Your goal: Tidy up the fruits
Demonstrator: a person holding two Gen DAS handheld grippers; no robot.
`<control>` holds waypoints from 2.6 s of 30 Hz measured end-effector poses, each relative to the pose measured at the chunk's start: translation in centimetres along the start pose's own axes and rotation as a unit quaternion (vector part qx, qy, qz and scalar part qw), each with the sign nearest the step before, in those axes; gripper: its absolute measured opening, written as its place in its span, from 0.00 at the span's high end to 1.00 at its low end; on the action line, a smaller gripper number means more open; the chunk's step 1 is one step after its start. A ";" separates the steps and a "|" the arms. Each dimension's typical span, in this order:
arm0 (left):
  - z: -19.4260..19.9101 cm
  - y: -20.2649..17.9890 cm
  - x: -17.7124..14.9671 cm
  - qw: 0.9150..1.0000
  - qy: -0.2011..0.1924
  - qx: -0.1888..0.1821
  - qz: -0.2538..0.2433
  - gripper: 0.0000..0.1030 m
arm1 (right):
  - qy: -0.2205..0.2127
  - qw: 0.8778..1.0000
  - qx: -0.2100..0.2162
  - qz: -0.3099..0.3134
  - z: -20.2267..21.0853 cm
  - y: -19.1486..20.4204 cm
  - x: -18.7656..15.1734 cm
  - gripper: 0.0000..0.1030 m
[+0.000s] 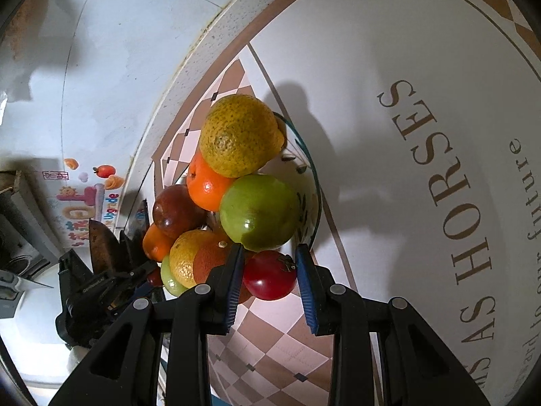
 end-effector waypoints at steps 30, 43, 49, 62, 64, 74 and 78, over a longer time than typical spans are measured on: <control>7.8 -0.1 -6.9 0.950 -0.107 0.185 -0.227 0.08 | -0.138 0.934 -0.267 0.191 9.9 5.0 -6.8 0.08; 15.0 -2.1 -14.3 0.929 -0.173 0.162 -0.285 0.08 | -0.203 0.916 -0.268 0.218 18.1 9.1 -14.6 0.05; 19.3 -3.2 -17.6 0.918 -0.216 0.153 -0.295 0.08 | -0.221 0.912 -0.250 0.240 21.5 11.1 -18.5 0.05; 26.7 -4.0 -25.7 0.905 -0.272 0.124 -0.302 0.08 | -0.263 0.895 -0.219 0.287 29.9 13.5 -25.5 0.05; 27.4 -4.1 -26.6 0.903 -0.278 0.125 -0.304 0.08 | -0.265 0.893 -0.216 0.292 30.7 13.7 -26.2 0.05; 29.1 -4.3 -28.9 0.898 -0.294 0.128 -0.301 0.08 | -0.267 0.891 -0.203 0.305 32.7 14.3 -28.0 0.02; 29.2 -4.5 -29.0 0.898 -0.296 0.127 -0.299 0.08 | -0.261 0.893 -0.201 0.306 32.3 14.2 -27.7 0.02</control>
Point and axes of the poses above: each gripper's, at about its wrist camera, not at the fingertips, and z roughly against the way its jaws point, y to its left, x to its top, the point moved 10 cm from there along -z, roughly the way its jaws point, and after that the axes turned 4 degrees about y, right-handed, at the moved point
